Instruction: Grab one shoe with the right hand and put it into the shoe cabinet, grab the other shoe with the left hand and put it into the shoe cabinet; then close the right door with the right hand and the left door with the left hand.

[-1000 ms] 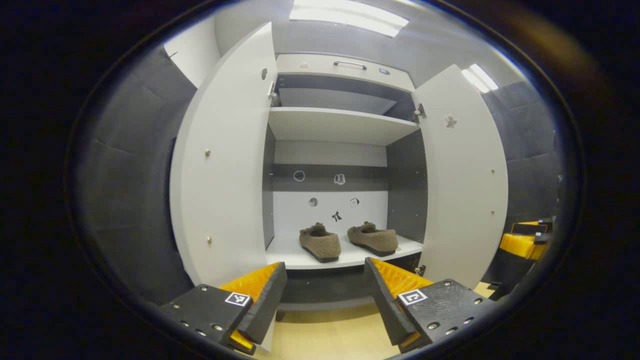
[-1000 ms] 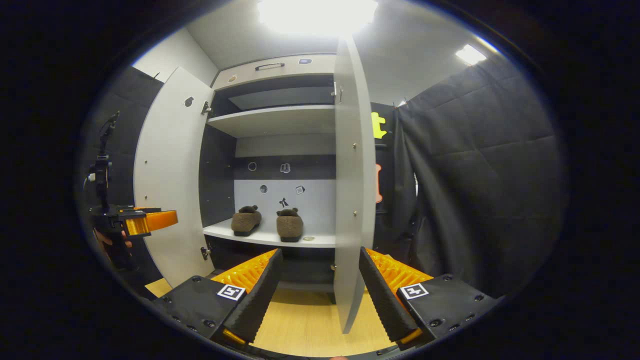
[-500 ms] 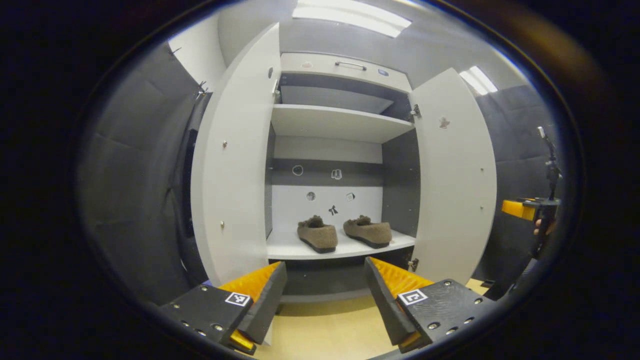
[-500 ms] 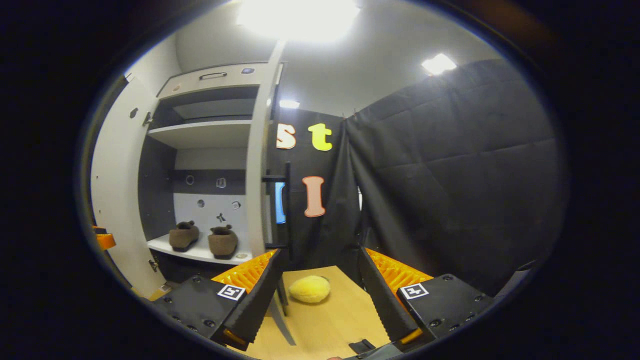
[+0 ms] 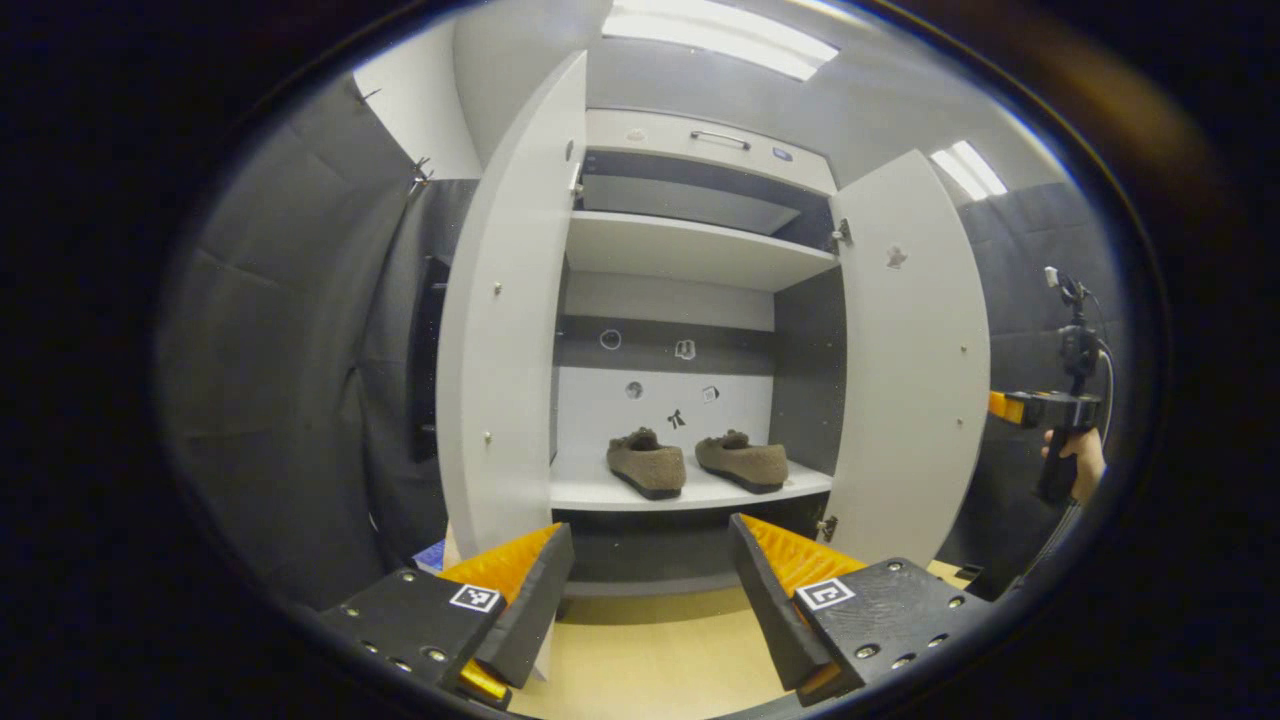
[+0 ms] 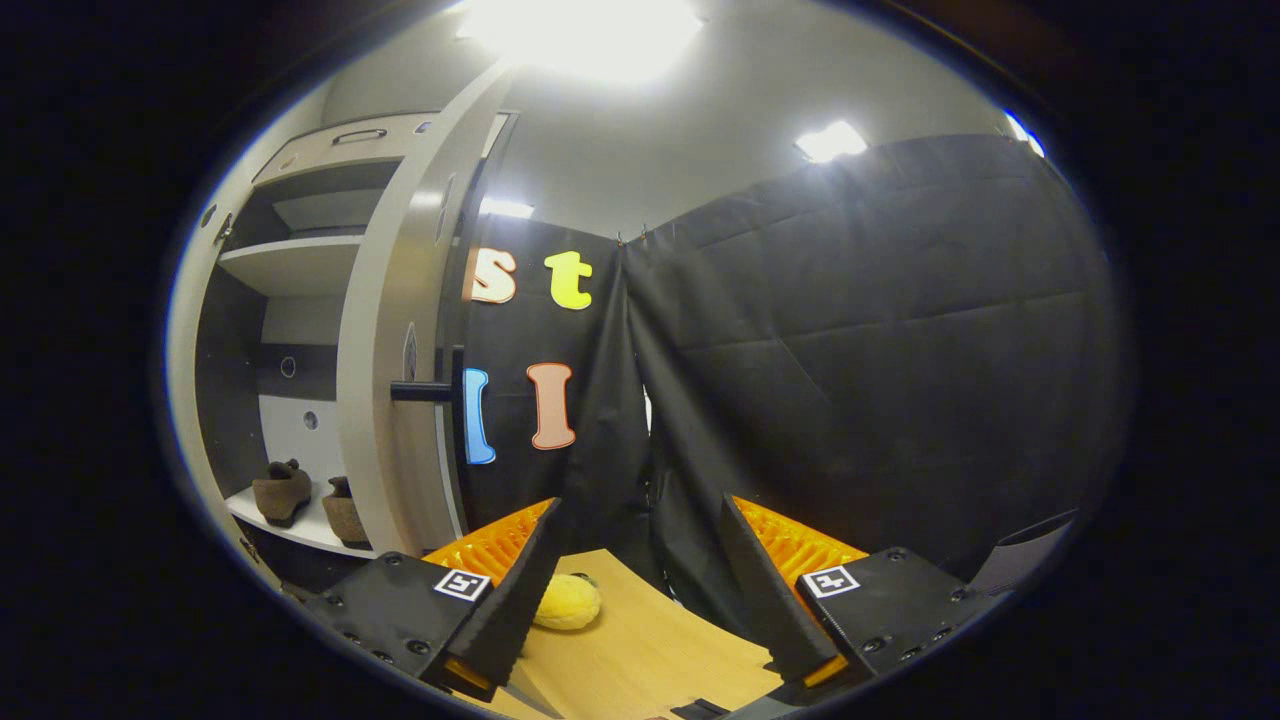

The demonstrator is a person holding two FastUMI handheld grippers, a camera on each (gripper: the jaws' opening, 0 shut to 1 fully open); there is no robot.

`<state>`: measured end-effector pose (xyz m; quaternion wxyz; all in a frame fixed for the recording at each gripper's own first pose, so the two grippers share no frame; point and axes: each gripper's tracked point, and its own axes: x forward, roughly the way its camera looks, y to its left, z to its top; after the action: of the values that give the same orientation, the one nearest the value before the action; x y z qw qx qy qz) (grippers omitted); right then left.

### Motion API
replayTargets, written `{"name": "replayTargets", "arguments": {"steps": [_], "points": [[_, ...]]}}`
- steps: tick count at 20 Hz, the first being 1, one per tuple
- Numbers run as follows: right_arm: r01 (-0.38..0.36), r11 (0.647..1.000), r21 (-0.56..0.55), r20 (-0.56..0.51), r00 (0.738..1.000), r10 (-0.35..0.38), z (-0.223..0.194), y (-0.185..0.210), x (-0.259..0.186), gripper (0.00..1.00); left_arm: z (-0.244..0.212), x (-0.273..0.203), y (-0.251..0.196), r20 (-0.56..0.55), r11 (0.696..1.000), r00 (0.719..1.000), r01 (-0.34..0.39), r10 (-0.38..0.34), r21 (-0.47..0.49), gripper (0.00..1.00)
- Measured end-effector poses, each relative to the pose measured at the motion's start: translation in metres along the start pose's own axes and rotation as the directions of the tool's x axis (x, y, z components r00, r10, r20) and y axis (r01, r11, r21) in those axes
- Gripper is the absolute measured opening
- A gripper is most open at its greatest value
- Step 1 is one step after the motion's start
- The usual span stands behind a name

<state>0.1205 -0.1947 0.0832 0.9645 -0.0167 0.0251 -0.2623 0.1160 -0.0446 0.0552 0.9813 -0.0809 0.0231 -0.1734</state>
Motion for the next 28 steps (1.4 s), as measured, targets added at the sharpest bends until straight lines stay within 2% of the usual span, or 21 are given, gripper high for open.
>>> {"name": "replayTargets", "arguments": {"steps": [1,2,4,5,7,8,10,12,14,15,17,18,20,24,25,26,27,28], "points": [[-0.011,1.0,-0.004,-0.007,1.0,0.011,-0.002,0.007,0.001,0.93,0.0,-0.003,0.006,0.006,1.0,1.0,-0.011,0.011,-0.001,0.9],[0.0,1.0,-0.02,-0.013,1.0,0.0,-0.002,0.008,-0.001,0.97,0.002,-0.006,0.014,0.012,1.0,1.0,-0.024,0.024,-0.002,0.9],[0.005,0.999,-0.048,-0.009,1.0,-0.005,-0.004,0.01,0.001,0.95,0.003,-0.014,0.026,0.022,0.999,0.999,-0.044,0.044,-0.009,0.9],[0.001,0.999,-0.048,-0.009,1.0,-0.002,-0.003,0.012,-0.001,0.91,0.002,-0.018,0.034,0.026,0.998,0.998,-0.054,0.054,-0.014,0.9],[0.002,0.998,-0.056,-0.006,1.0,-0.002,-0.001,0.013,-0.005,0.91,0.003,-0.026,0.048,0.033,0.997,0.997,-0.068,0.069,-0.021,0.9],[0.006,0.998,-0.057,-0.007,1.0,-0.006,0.0,0.015,-0.006,0.91,0.003,-0.029,0.055,0.035,0.997,0.996,-0.076,0.077,-0.023,0.87],[0.014,0.999,-0.051,0.011,1.0,-0.014,0.007,0.018,-0.01,0.95,0.003,-0.035,0.066,0.034,0.995,0.995,-0.091,0.092,-0.026,0.9],[0.017,0.998,-0.064,0.022,1.0,-0.015,0.007,0.023,-0.014,0.91,0.002,-0.037,0.075,0.036,0.995,0.994,-0.099,0.1,-0.029,0.9],[-0.01,0.998,-0.056,0.021,1.0,0.011,0.008,0.031,-0.02,0.95,0.001,-0.038,0.082,0.032,0.994,0.994,-0.104,0.104,-0.029,0.9],[-0.025,0.998,-0.049,0.023,0.999,0.026,0.008,0.037,-0.023,0.91,0.0,-0.038,0.084,0.033,0.994,0.994,-0.104,0.105,-0.03,0.9],[-0.042,0.998,-0.05,0.027,0.999,0.044,0.008,0.047,-0.028,0.91,0.0,-0.037,0.086,0.032,0.994,0.994,-0.101,0.102,-0.037,0.9],[-0.047,0.998,-0.052,0.028,0.998,0.049,0.008,0.051,-0.031,0.95,0.001,-0.038,0.087,0.034,0.994,0.995,-0.097,0.099,-0.039,0.9],[-0.062,0.997,-0.046,0.03,0.998,0.064,0.007,0.059,-0.036,0.91,0.0,-0.04,0.089,0.034,0.995,0.995,-0.095,0.096,-0.037,0.9],[-0.115,0.993,-0.036,0.04,0.992,0.116,0.007,0.083,-0.044,0.91,0.0,-0.036,0.089,0.032,0.994,0.994,-0.101,0.102,-0.033,0.9],[-0.127,0.991,-0.035,0.043,0.991,0.129,0.007,0.088,-0.045,0.95,-0.001,-0.037,0.091,0.033,0.994,0.994,-0.104,0.105,-0.034,0.9],[-0.14,0.989,-0.035,0.045,0.989,0.142,0.007,0.093,-0.047,0.91,-0.001,-0.039,0.092,0.034,0.994,0.994,-0.107,0.108,-0.036,0.9],[-0.153,0.988,-0.032,0.047,0.987,0.155,0.008,0.096,-0.048,0.95,-0.001,-0.042,0.095,0.035,0.993,0.993,-0.11,0.112,-0.037,0.9],[-0.166,0.986,-0.029,0.048,0.985,0.167,0.007,0.104,-0.05,0.92,-0.001,-0.043,0.098,0.034,0.993,0.992,-0.117,0.118,-0.036,0.9]]}}
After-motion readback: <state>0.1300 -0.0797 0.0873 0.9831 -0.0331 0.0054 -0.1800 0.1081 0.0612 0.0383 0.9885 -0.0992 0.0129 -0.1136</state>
